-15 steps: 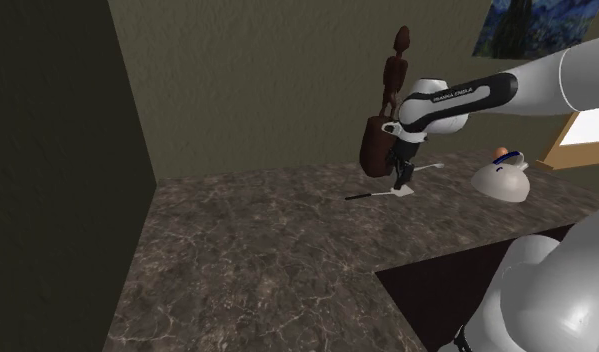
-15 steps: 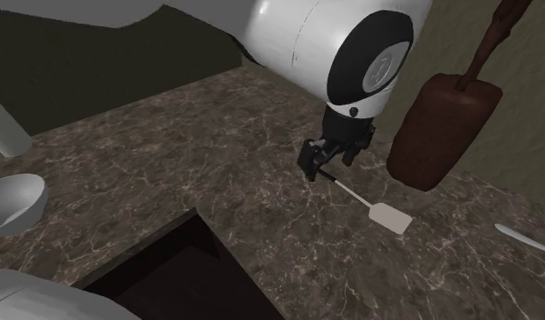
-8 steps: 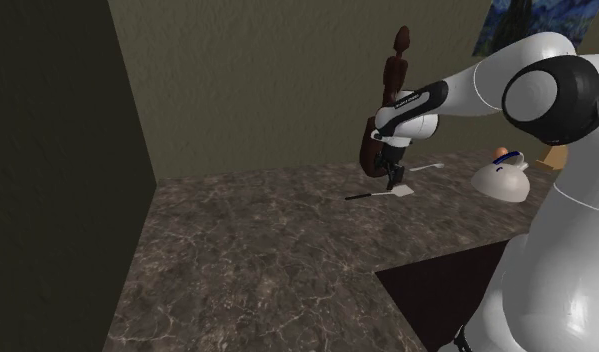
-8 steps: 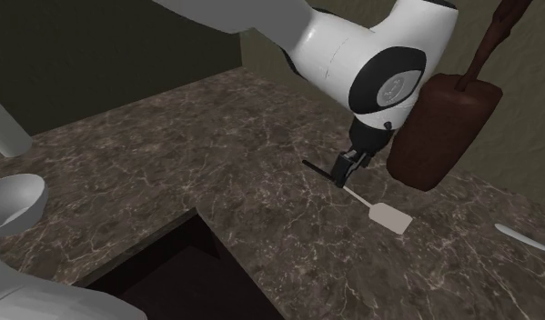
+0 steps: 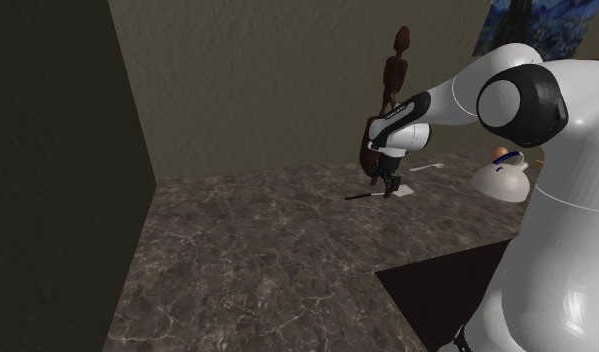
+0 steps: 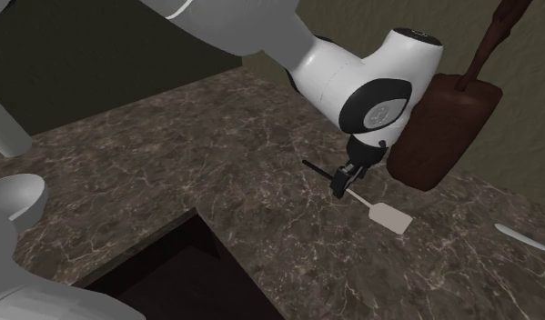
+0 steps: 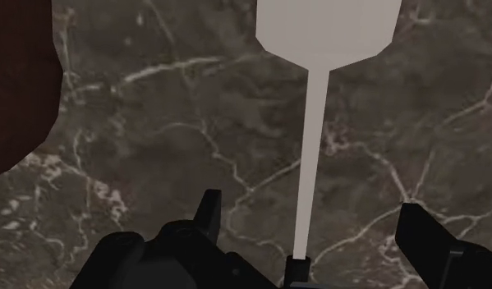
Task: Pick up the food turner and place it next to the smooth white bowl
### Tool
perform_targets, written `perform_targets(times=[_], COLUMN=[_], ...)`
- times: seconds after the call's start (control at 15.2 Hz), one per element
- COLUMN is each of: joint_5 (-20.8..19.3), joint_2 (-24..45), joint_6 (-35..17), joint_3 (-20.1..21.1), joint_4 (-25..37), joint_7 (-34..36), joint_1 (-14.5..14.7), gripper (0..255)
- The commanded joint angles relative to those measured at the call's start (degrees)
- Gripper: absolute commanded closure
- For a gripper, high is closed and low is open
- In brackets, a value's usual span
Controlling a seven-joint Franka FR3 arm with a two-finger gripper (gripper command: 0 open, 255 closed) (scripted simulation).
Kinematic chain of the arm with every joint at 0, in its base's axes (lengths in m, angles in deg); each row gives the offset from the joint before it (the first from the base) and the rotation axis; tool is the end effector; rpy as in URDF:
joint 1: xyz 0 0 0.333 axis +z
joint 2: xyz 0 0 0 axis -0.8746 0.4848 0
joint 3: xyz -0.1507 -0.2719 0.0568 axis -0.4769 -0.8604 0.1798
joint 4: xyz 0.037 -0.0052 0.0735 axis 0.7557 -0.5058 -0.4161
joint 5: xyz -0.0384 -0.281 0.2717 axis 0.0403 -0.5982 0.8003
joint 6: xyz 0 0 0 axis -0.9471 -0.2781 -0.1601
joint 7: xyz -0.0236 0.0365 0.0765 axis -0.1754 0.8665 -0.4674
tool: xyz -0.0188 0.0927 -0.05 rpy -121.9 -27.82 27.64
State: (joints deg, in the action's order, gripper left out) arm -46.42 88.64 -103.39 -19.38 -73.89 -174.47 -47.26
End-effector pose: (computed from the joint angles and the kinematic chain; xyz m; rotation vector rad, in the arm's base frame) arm 0.4771 -0.2709 0.3413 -2.5848 -1.7165 -0.0847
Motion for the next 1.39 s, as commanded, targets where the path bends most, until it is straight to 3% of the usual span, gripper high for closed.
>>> perform_targets(times=[0.0,0.4,0.46,1.06,1.32], joint_5=[0.3,0.3,0.3,0.3,-2.1], joint_2=[0.3,0.3,0.3,0.3,-2.1], joint_6=[-0.4,-0.4,-0.4,-0.4,2.2], joint_3=[0.1,0.1,0.1,0.1,-0.5], joint_4=[-0.2,-0.2,-0.2,-0.2,0.9], joint_7=[-0.2,-0.2,-0.2,-0.2,1.6], joint_1=[-0.1,-0.1,-0.1,-0.1,0.6], gripper=[0,0,255,255,255])
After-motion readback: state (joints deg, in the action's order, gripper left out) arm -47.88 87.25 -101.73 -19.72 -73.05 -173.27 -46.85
